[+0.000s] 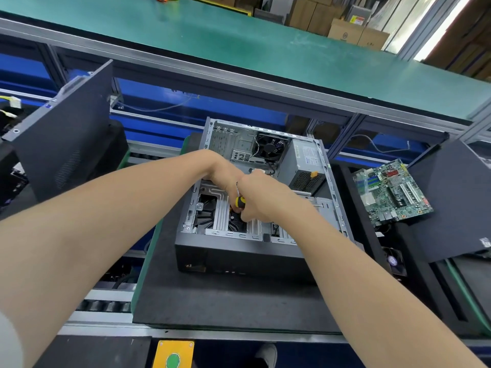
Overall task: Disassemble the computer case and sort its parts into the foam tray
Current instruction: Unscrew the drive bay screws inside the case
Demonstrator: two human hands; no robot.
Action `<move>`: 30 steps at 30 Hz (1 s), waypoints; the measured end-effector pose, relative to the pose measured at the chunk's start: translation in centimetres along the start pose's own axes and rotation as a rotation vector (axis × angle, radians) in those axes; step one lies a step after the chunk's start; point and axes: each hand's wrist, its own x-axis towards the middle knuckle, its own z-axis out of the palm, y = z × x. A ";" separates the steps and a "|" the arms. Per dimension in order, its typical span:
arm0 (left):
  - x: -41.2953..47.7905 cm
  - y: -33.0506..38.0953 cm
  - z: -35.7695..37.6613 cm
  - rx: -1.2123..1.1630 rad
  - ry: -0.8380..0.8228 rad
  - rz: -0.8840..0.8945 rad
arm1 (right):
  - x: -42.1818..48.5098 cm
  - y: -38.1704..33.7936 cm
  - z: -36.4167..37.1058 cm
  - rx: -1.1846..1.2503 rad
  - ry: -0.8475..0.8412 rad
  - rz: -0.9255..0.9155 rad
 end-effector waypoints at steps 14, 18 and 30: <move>0.1 -1.0 0.0 -0.051 0.108 0.024 | 0.0 1.1 -0.3 0.112 0.059 -0.049; -0.5 -1.6 0.2 -0.185 0.292 0.038 | -0.1 2.6 -1.3 0.194 0.072 -0.021; -1.0 -0.9 2.1 -0.480 0.712 0.265 | -1.4 6.3 -2.3 0.632 0.226 0.149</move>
